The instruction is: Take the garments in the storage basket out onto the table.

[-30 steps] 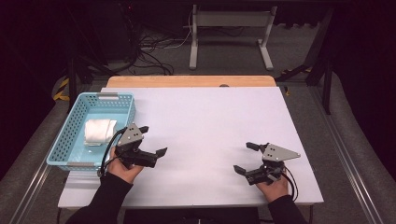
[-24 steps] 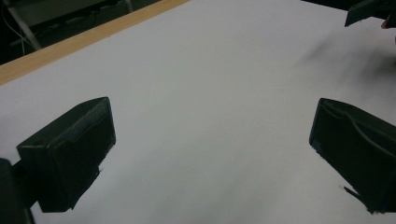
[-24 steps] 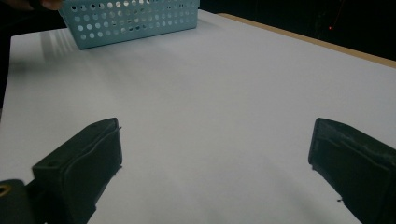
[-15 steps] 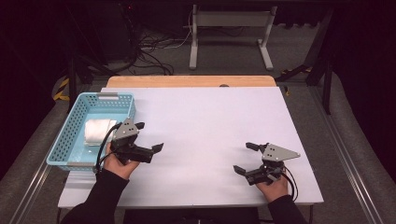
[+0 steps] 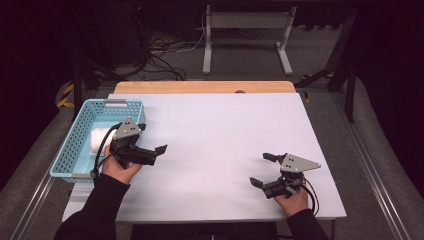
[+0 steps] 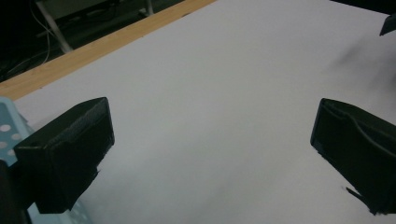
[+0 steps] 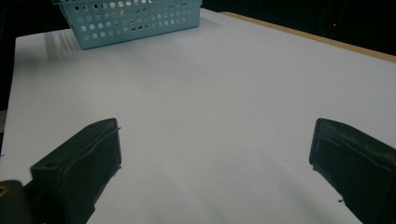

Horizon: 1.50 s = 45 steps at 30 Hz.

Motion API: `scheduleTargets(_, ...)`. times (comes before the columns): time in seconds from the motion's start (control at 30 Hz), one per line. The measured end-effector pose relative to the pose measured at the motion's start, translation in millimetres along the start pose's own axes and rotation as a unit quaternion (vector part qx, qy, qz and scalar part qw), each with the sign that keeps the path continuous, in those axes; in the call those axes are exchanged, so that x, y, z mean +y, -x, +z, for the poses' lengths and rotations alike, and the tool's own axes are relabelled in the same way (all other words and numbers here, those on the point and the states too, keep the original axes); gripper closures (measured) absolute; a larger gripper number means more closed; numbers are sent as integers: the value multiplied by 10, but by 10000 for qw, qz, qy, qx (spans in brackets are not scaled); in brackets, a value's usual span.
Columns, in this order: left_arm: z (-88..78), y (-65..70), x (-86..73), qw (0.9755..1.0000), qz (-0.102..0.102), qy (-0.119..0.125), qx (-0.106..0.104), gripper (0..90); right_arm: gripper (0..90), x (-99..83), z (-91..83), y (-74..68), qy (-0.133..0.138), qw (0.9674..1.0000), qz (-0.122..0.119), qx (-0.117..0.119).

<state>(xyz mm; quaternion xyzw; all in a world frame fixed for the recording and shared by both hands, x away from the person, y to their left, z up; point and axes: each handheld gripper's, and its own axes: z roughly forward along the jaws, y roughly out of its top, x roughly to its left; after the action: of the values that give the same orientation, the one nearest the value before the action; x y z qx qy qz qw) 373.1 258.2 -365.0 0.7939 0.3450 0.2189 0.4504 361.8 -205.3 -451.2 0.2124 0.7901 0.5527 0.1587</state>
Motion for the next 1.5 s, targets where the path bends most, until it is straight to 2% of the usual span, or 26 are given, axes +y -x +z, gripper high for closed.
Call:
scheduleTargets(0.3, -153, -205, 77, 9997, -83, 26, 241, 4, 31, -2, 3, 2, -2, 10000, 15, 6)
scheduleTargets(0.7, -268, -421, 57, 9987, -257, -56, 447, 4, 31, -2, 7, 3, -17, 10000, 25, 24)
scheduleTargets(1.0, -376, -625, 3, 9966, -427, -117, 689, 4, 31, -2, 7, 4, -17, 10000, 29, 31)
scheduleTargets(1.5, -465, -905, -128, 9922, -828, -189, 907, 5, 32, -3, 12, 4, -27, 10000, 38, 61)
